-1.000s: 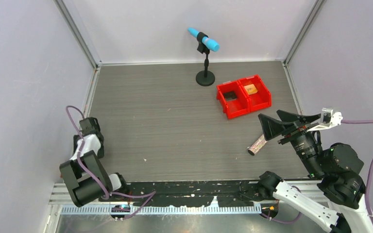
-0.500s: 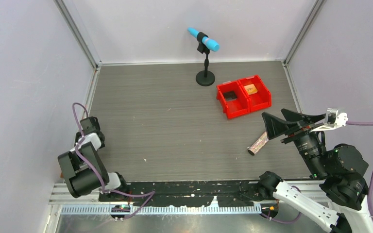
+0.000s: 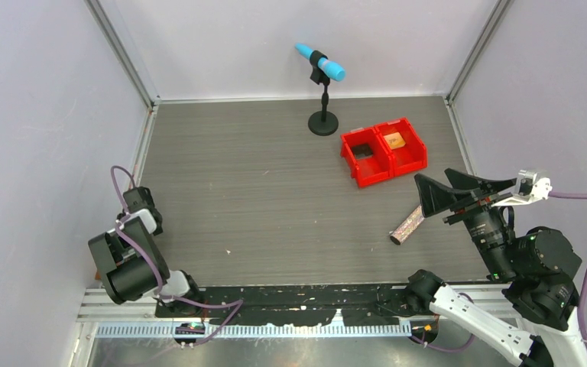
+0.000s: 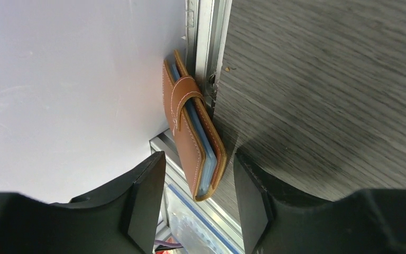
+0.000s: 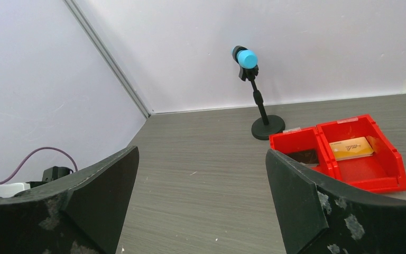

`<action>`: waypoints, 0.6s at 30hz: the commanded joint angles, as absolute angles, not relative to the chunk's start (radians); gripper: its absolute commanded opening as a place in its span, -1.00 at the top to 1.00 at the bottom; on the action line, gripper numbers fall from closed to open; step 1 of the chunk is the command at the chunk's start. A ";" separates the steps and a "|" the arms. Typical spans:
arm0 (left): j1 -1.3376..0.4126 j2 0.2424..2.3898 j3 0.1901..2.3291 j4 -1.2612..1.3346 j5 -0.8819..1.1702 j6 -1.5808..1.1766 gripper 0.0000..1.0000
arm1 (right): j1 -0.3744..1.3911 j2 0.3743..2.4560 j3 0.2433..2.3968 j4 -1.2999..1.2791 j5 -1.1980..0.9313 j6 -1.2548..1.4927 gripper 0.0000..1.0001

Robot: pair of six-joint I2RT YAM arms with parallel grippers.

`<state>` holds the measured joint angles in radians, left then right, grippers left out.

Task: Take the credit cards out of the card holder
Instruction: Pick up the card holder from the corner of the board.

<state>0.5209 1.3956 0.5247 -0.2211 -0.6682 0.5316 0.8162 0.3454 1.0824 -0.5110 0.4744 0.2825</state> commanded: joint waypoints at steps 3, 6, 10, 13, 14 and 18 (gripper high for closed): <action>0.544 1.433 0.552 -0.222 -0.673 0.521 -0.05 | 0.819 0.362 1.092 -0.452 0.503 0.253 -0.97; 0.545 1.448 0.562 -0.236 -0.668 0.519 0.03 | 0.819 0.362 1.094 -0.442 0.505 0.249 -0.97; 0.540 1.447 0.579 -0.270 -0.630 0.513 0.43 | 0.819 0.359 1.097 -0.442 0.499 0.255 -0.97; 0.510 1.439 0.584 -0.278 -0.663 0.510 0.91 | 0.819 0.352 1.099 -0.443 0.492 0.263 -0.97; 0.493 1.431 0.583 -0.280 -0.666 0.509 0.98 | 0.819 0.350 1.099 -0.443 0.489 0.267 -0.97; 0.375 1.382 0.577 -0.281 -0.737 0.512 1.00 | 0.819 0.346 1.100 -0.435 0.488 0.291 -0.98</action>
<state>0.4751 1.4384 0.5587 -0.2649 -0.6914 0.5251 0.8162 0.3454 1.0828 -0.4854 0.4854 0.2680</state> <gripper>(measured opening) 0.043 0.988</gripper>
